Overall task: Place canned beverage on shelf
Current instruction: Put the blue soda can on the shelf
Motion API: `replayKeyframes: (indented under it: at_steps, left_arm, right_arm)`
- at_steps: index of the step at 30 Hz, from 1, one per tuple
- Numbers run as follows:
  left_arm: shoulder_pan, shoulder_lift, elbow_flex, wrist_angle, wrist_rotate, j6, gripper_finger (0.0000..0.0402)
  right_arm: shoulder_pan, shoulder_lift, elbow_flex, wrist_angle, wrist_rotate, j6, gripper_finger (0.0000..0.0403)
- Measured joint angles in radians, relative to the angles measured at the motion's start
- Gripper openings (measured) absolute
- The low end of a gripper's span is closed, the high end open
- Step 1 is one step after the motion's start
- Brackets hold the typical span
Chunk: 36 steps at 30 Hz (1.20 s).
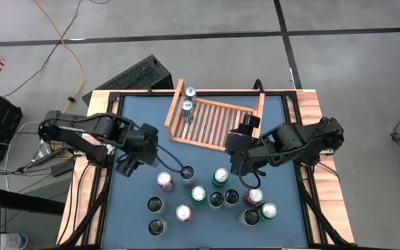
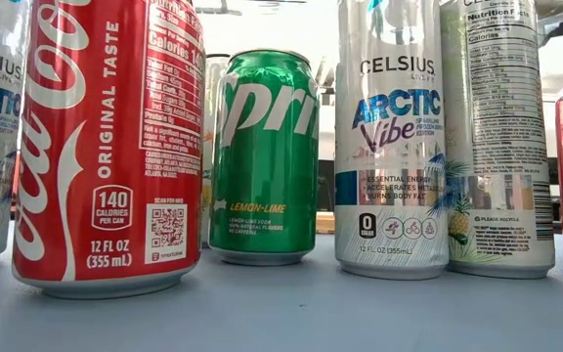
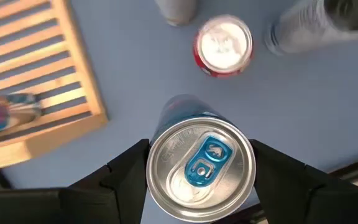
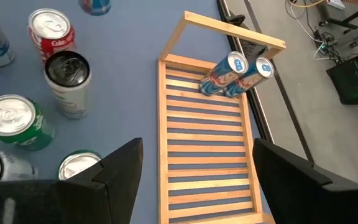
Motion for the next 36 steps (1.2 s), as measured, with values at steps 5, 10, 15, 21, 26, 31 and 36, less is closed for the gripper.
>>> replayKeyframes:
  at_steps: [5,10,15,21,26,31,36]
  left_arm:
    - [0.056,-0.051,-0.143,0.122,0.031,0.095,0.0224]
    - [0.113,-0.066,-0.204,0.216,0.065,0.209,0.0224]
    - [0.159,-0.034,-0.205,0.269,0.136,0.311,0.0224]
    - [0.195,0.041,-0.205,0.283,0.162,0.427,0.0224]
    - [0.210,0.122,-0.205,0.311,0.179,0.513,0.0225]
    - [0.210,0.202,-0.205,0.344,0.193,0.572,0.0235]
    - [0.210,0.244,-0.205,0.347,0.183,0.597,0.0233]
  right_arm:
    - [-0.005,0.000,0.000,0.009,-0.001,0.000,0.0291]
    - [-0.005,0.000,0.000,0.008,-0.001,0.018,0.0291]
    - [-0.005,0.000,0.000,0.014,-0.001,0.025,0.0291]
    - [-0.005,0.000,0.000,0.016,0.000,0.043,0.0291]
    - [-0.005,0.000,0.000,0.016,0.000,0.044,0.0291]
    - [-0.005,0.000,0.000,0.015,-0.001,0.052,0.0291]
    - [-0.005,0.000,0.000,0.012,-0.001,0.061,0.0291]
